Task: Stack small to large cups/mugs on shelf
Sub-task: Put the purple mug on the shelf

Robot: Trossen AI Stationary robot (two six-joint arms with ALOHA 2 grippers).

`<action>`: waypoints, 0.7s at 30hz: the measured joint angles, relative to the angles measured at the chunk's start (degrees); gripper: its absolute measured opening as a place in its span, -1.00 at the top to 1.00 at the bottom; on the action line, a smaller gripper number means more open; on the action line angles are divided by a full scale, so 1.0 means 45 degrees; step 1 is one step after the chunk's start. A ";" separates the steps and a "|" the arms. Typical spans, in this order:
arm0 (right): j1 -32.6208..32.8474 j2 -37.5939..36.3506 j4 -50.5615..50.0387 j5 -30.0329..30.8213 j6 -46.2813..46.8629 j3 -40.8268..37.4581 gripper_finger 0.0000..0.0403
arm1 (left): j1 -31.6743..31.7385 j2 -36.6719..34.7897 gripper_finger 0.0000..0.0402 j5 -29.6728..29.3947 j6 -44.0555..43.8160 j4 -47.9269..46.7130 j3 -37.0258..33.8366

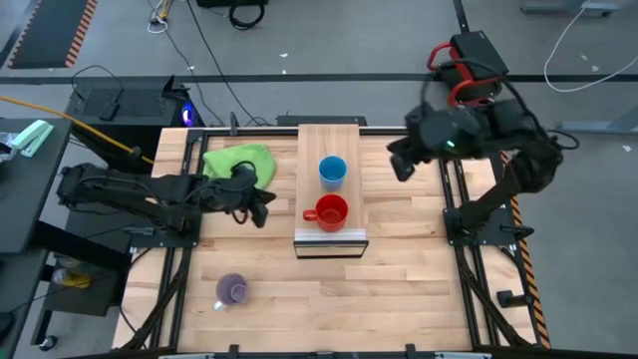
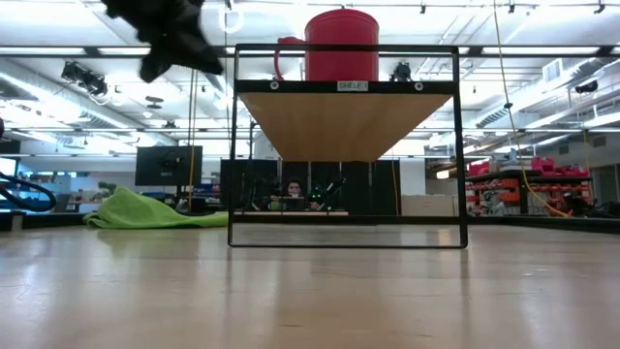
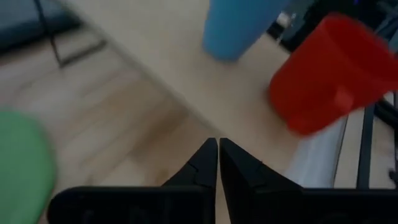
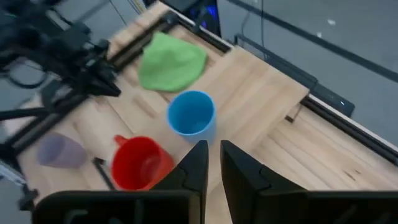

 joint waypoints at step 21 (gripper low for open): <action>0.5485 -0.1846 -0.0008 0.0893 0.9229 -0.9597 0.75 | -0.3709 -0.1882 0.95 0.2649 -0.7246 -0.8159 0.0894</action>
